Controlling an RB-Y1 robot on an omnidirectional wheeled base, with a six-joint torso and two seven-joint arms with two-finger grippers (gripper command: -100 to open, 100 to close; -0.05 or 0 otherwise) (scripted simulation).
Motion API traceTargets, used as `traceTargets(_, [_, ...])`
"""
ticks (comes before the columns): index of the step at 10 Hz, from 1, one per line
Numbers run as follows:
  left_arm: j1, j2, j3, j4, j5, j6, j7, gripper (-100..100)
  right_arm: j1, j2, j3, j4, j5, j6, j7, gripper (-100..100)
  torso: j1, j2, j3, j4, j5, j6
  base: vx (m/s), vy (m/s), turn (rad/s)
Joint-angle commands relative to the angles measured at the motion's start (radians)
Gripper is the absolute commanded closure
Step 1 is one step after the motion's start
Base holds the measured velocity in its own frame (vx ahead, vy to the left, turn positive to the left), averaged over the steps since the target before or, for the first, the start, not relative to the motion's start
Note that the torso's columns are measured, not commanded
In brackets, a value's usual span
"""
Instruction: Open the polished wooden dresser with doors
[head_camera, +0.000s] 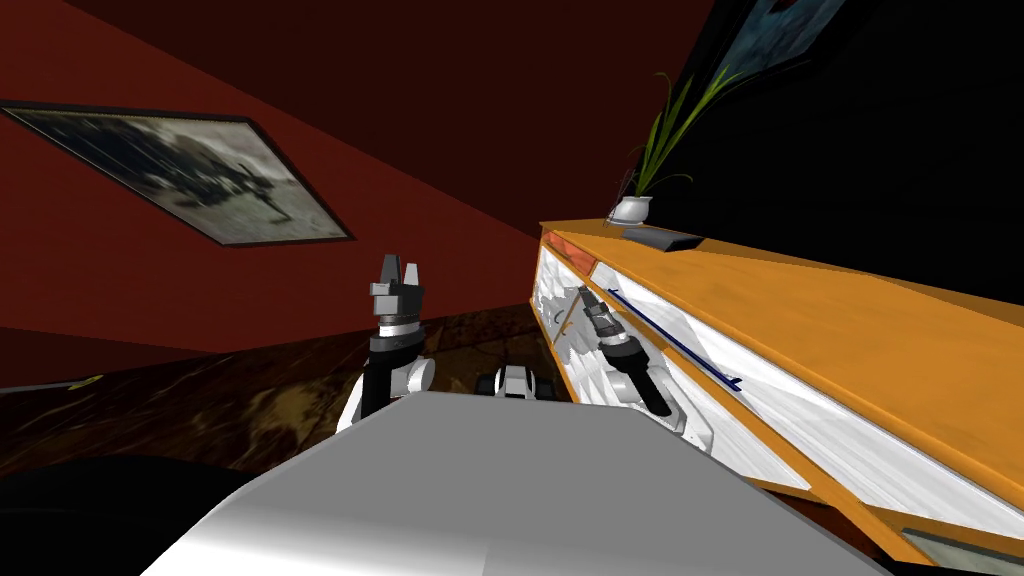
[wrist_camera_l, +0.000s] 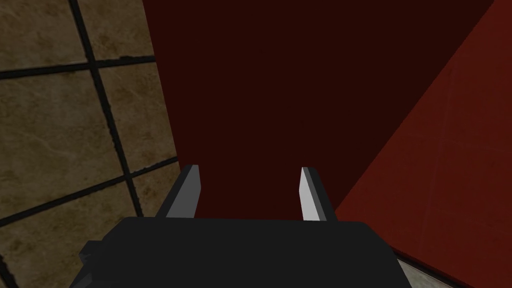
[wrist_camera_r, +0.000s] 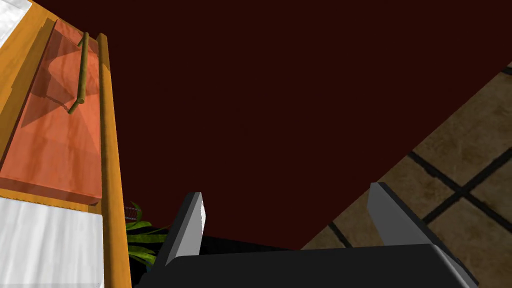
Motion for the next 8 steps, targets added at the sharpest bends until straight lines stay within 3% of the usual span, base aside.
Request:
traceTargets(1, [0.000,0.000,0.000,0.000,0.000,0.000,0.000,0,-0.024,-0.076,0.011,0.053,0.068,0.017,0.039,-100,-0.001,0.001,0.001,0.000,0.000,0.000,0.052,0.114,0.019])
traceTargets(2, [0.000,0.000,0.000,0.000,0.000,0.000,0.000,0,-0.038,-0.108,0.016,0.081,0.098,0.026,0.058,-100,0.000,0.000,0.001,0.000,0.000,0.000,0.069,0.132,0.018])
traceTargets(3, [0.000,0.000,0.000,0.000,0.000,0.000,0.000,0,-0.038,-0.123,0.016,0.081,0.100,0.026,0.058,-100,0.001,-0.001,0.000,0.000,0.000,0.000,0.062,0.104,0.001])
traceTargets(5, [0.000,0.000,0.000,0.000,0.000,0.000,0.000,0,-0.067,-0.188,0.027,0.140,0.167,0.044,0.096,-100,-0.001,0.000,0.000,0.000,-0.001,0.000,0.061,0.115,0.013])
traceTargets(6, [0.000,0.000,0.000,0.000,0.000,0.000,0.000,0,-0.067,-0.203,0.027,0.140,0.167,0.044,0.096,-100,0.001,0.000,0.000,0.000,0.000,0.000,0.053,0.092,0.004])
traceTargets(8, [0.000,0.000,0.000,0.000,0.000,0.000,0.000,0,-0.098,-0.271,0.039,0.201,0.233,0.064,0.135,-100,-0.001,0.000,0.000,0.000,-0.001,0.000,0.067,0.097,0.012])
